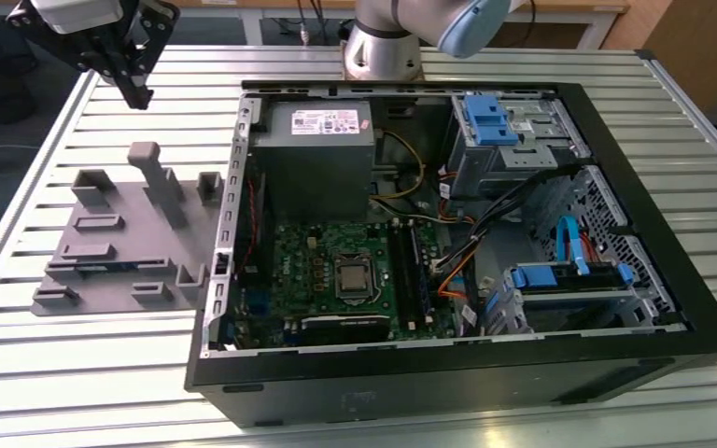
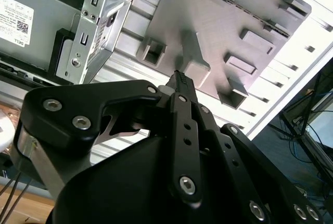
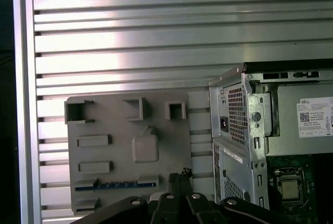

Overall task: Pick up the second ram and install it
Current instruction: 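Reach for the second ram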

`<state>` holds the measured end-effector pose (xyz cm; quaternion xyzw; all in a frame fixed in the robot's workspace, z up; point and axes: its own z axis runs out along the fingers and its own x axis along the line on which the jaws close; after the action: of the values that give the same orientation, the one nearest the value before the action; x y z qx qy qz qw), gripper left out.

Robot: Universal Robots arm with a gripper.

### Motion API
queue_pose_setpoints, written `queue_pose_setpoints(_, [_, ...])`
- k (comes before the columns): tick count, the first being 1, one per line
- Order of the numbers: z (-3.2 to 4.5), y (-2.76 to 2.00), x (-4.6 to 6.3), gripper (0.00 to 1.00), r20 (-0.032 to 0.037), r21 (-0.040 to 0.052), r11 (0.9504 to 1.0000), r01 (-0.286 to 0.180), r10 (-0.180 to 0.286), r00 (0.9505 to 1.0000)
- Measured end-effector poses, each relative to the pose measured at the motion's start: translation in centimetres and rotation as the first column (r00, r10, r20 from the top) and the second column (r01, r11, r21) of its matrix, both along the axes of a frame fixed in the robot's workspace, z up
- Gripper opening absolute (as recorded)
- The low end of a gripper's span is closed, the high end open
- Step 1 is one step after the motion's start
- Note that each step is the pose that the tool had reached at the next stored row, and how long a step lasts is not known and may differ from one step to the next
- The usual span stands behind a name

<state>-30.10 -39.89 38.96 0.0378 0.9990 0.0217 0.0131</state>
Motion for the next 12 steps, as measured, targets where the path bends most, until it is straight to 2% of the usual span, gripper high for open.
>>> queue_pose_setpoints(12, [0.00, 0.00, -0.39, 0.11, 0.0000, 0.0001, 1.0000, 0.000, 0.000, 1.0000])
